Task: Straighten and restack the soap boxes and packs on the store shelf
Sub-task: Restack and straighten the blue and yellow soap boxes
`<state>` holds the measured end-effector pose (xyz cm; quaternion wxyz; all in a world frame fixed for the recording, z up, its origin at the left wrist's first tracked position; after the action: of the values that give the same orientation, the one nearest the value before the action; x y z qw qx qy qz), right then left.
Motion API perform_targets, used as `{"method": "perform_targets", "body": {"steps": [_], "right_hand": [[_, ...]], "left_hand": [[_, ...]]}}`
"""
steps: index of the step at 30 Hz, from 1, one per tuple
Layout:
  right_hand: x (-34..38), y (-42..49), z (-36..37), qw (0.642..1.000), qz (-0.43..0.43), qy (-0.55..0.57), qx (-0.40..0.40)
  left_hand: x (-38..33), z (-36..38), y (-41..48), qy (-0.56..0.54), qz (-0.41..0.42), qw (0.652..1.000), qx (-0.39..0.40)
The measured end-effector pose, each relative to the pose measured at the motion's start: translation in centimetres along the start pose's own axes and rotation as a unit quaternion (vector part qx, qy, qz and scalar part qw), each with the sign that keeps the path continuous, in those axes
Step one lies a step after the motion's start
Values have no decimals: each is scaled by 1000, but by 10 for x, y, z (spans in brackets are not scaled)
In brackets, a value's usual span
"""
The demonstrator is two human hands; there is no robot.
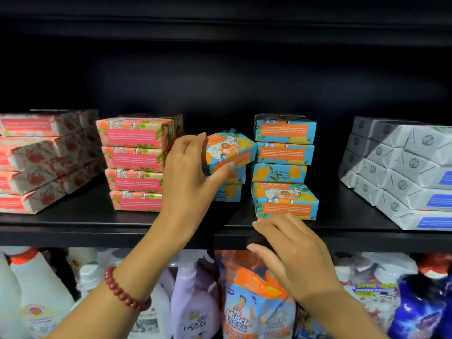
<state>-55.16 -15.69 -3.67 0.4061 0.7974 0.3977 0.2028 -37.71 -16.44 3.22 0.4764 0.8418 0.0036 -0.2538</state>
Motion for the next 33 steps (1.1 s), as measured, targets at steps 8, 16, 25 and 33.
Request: {"method": "perform_targets", "body": {"steps": [8, 16, 25, 33], "right_hand": [[1, -1, 1, 1000, 6, -6, 2], [1, -1, 0, 1000, 9, -5, 14], [1, 0, 2, 999, 25, 10, 25], [-29, 10, -28, 989, 73, 113, -59]], "left_hand": [[-3, 2, 5, 66, 32, 997, -19], [-9, -3, 6, 179, 126, 975, -48], [-10, -3, 4, 160, 104, 982, -5], [-3, 0, -55, 58, 102, 989, 93]]}}
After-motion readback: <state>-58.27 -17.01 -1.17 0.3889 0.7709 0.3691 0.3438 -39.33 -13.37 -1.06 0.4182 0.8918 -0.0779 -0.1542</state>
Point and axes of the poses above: each hand's wrist, its own y-axis towards the middle knuckle, its own z-axis out of the palm, x = y × z, the point moved 6 cm from there along y, towards the middle knuckle, and after that the axes turned 4 degrees about y, right-handed, at the moved point
